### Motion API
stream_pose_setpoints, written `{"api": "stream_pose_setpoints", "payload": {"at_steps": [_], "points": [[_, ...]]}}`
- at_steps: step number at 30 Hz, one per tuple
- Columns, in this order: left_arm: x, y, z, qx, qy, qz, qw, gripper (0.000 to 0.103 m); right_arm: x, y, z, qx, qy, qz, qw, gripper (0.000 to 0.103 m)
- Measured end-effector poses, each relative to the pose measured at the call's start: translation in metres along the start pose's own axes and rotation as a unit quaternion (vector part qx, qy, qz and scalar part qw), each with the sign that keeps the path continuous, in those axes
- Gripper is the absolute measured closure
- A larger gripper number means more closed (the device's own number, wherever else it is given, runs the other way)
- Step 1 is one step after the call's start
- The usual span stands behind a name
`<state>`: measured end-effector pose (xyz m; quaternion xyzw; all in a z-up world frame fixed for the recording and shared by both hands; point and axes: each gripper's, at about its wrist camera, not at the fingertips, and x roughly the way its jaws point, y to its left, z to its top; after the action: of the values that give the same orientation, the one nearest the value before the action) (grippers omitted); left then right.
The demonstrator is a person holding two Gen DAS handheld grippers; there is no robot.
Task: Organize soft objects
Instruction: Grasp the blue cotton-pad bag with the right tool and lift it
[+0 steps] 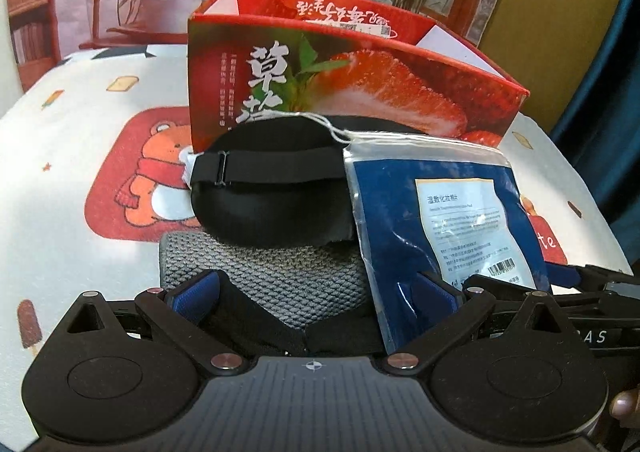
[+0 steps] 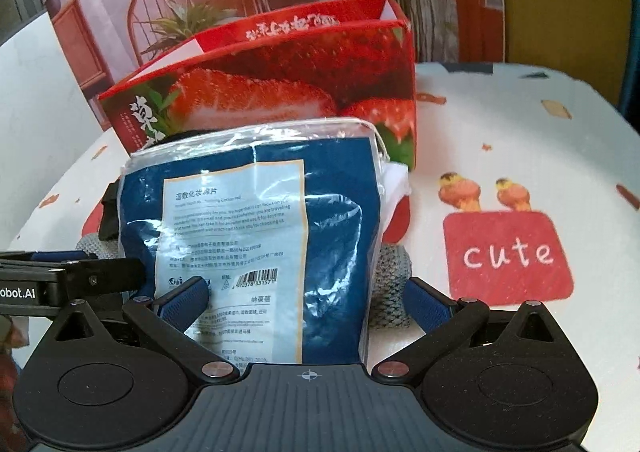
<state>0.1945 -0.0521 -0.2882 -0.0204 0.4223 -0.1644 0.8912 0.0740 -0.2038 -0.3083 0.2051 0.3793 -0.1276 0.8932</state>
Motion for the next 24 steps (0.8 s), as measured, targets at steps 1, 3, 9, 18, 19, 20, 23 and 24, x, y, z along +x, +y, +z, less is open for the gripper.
{"api": "stream_pose_setpoints", "payload": {"at_steps": [1,3,9,18,19,20,23,24], "points": [[0.0013,0.0005,0.0002,-0.001,0.002,-0.001,1.0000,0.000,0.0015,-0.0014,-0.0003,0.003,0.002,0.003,1.000,0.000],[0.0034,0.0010,0.0008,-0.001,0.006,-0.002,1.0000,0.000,0.0032,-0.0020,-0.0016,0.000,0.001,0.003,1.000,0.000],[0.0085,0.0059,0.0024,-0.007,0.017,-0.013,0.9997,0.000,0.0043,-0.0003,-0.0044,-0.007,-0.006,0.001,1.000,0.000],[0.0090,0.0070,0.0000,-0.002,0.020,-0.017,0.9997,0.000,0.0025,-0.0015,-0.0082,-0.001,-0.015,0.003,1.000,0.000],[0.0089,0.0069,0.0013,0.001,0.025,-0.018,0.9995,0.000,0.0022,-0.0017,-0.0078,0.000,-0.014,0.003,1.000,0.000],[0.0092,0.0066,0.0024,0.003,0.028,-0.019,0.9994,0.000,0.0020,-0.0018,-0.0069,0.000,-0.010,0.003,1.000,0.000],[0.0041,0.0058,0.0049,0.006,0.033,-0.022,0.9992,0.000,-0.0002,-0.0025,-0.0040,0.002,-0.002,0.006,1.000,0.000],[0.0008,0.0054,0.0056,0.008,0.033,-0.024,0.9991,0.001,-0.0020,-0.0025,-0.0033,0.003,-0.001,0.008,1.000,0.000]]}}
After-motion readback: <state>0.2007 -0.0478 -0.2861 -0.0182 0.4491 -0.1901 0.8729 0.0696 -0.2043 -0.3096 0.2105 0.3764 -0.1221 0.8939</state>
